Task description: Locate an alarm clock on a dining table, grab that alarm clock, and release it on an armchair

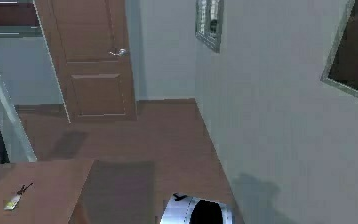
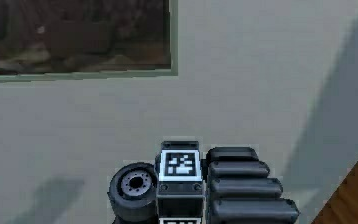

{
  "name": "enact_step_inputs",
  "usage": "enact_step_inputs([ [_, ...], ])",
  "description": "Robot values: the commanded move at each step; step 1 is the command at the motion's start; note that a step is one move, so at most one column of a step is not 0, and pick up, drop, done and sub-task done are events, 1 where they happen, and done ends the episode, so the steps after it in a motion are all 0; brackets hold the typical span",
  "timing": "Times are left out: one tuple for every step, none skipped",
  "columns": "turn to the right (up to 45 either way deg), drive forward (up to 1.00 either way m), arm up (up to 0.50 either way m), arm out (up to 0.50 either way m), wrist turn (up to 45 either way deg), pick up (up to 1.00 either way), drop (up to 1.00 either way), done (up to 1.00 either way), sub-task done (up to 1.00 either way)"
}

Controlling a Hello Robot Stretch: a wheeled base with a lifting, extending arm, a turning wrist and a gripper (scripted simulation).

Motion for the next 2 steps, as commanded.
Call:
enact_step_inputs([
  [0.0, 1.00, 0.00, 0.00, 0.0, 0.00, 0.00, 0.00, 0.00],
  [39.0, 0.00, 0.00, 0.00, 0.0, 0.00, 0.00, 0.00, 0.00],
])
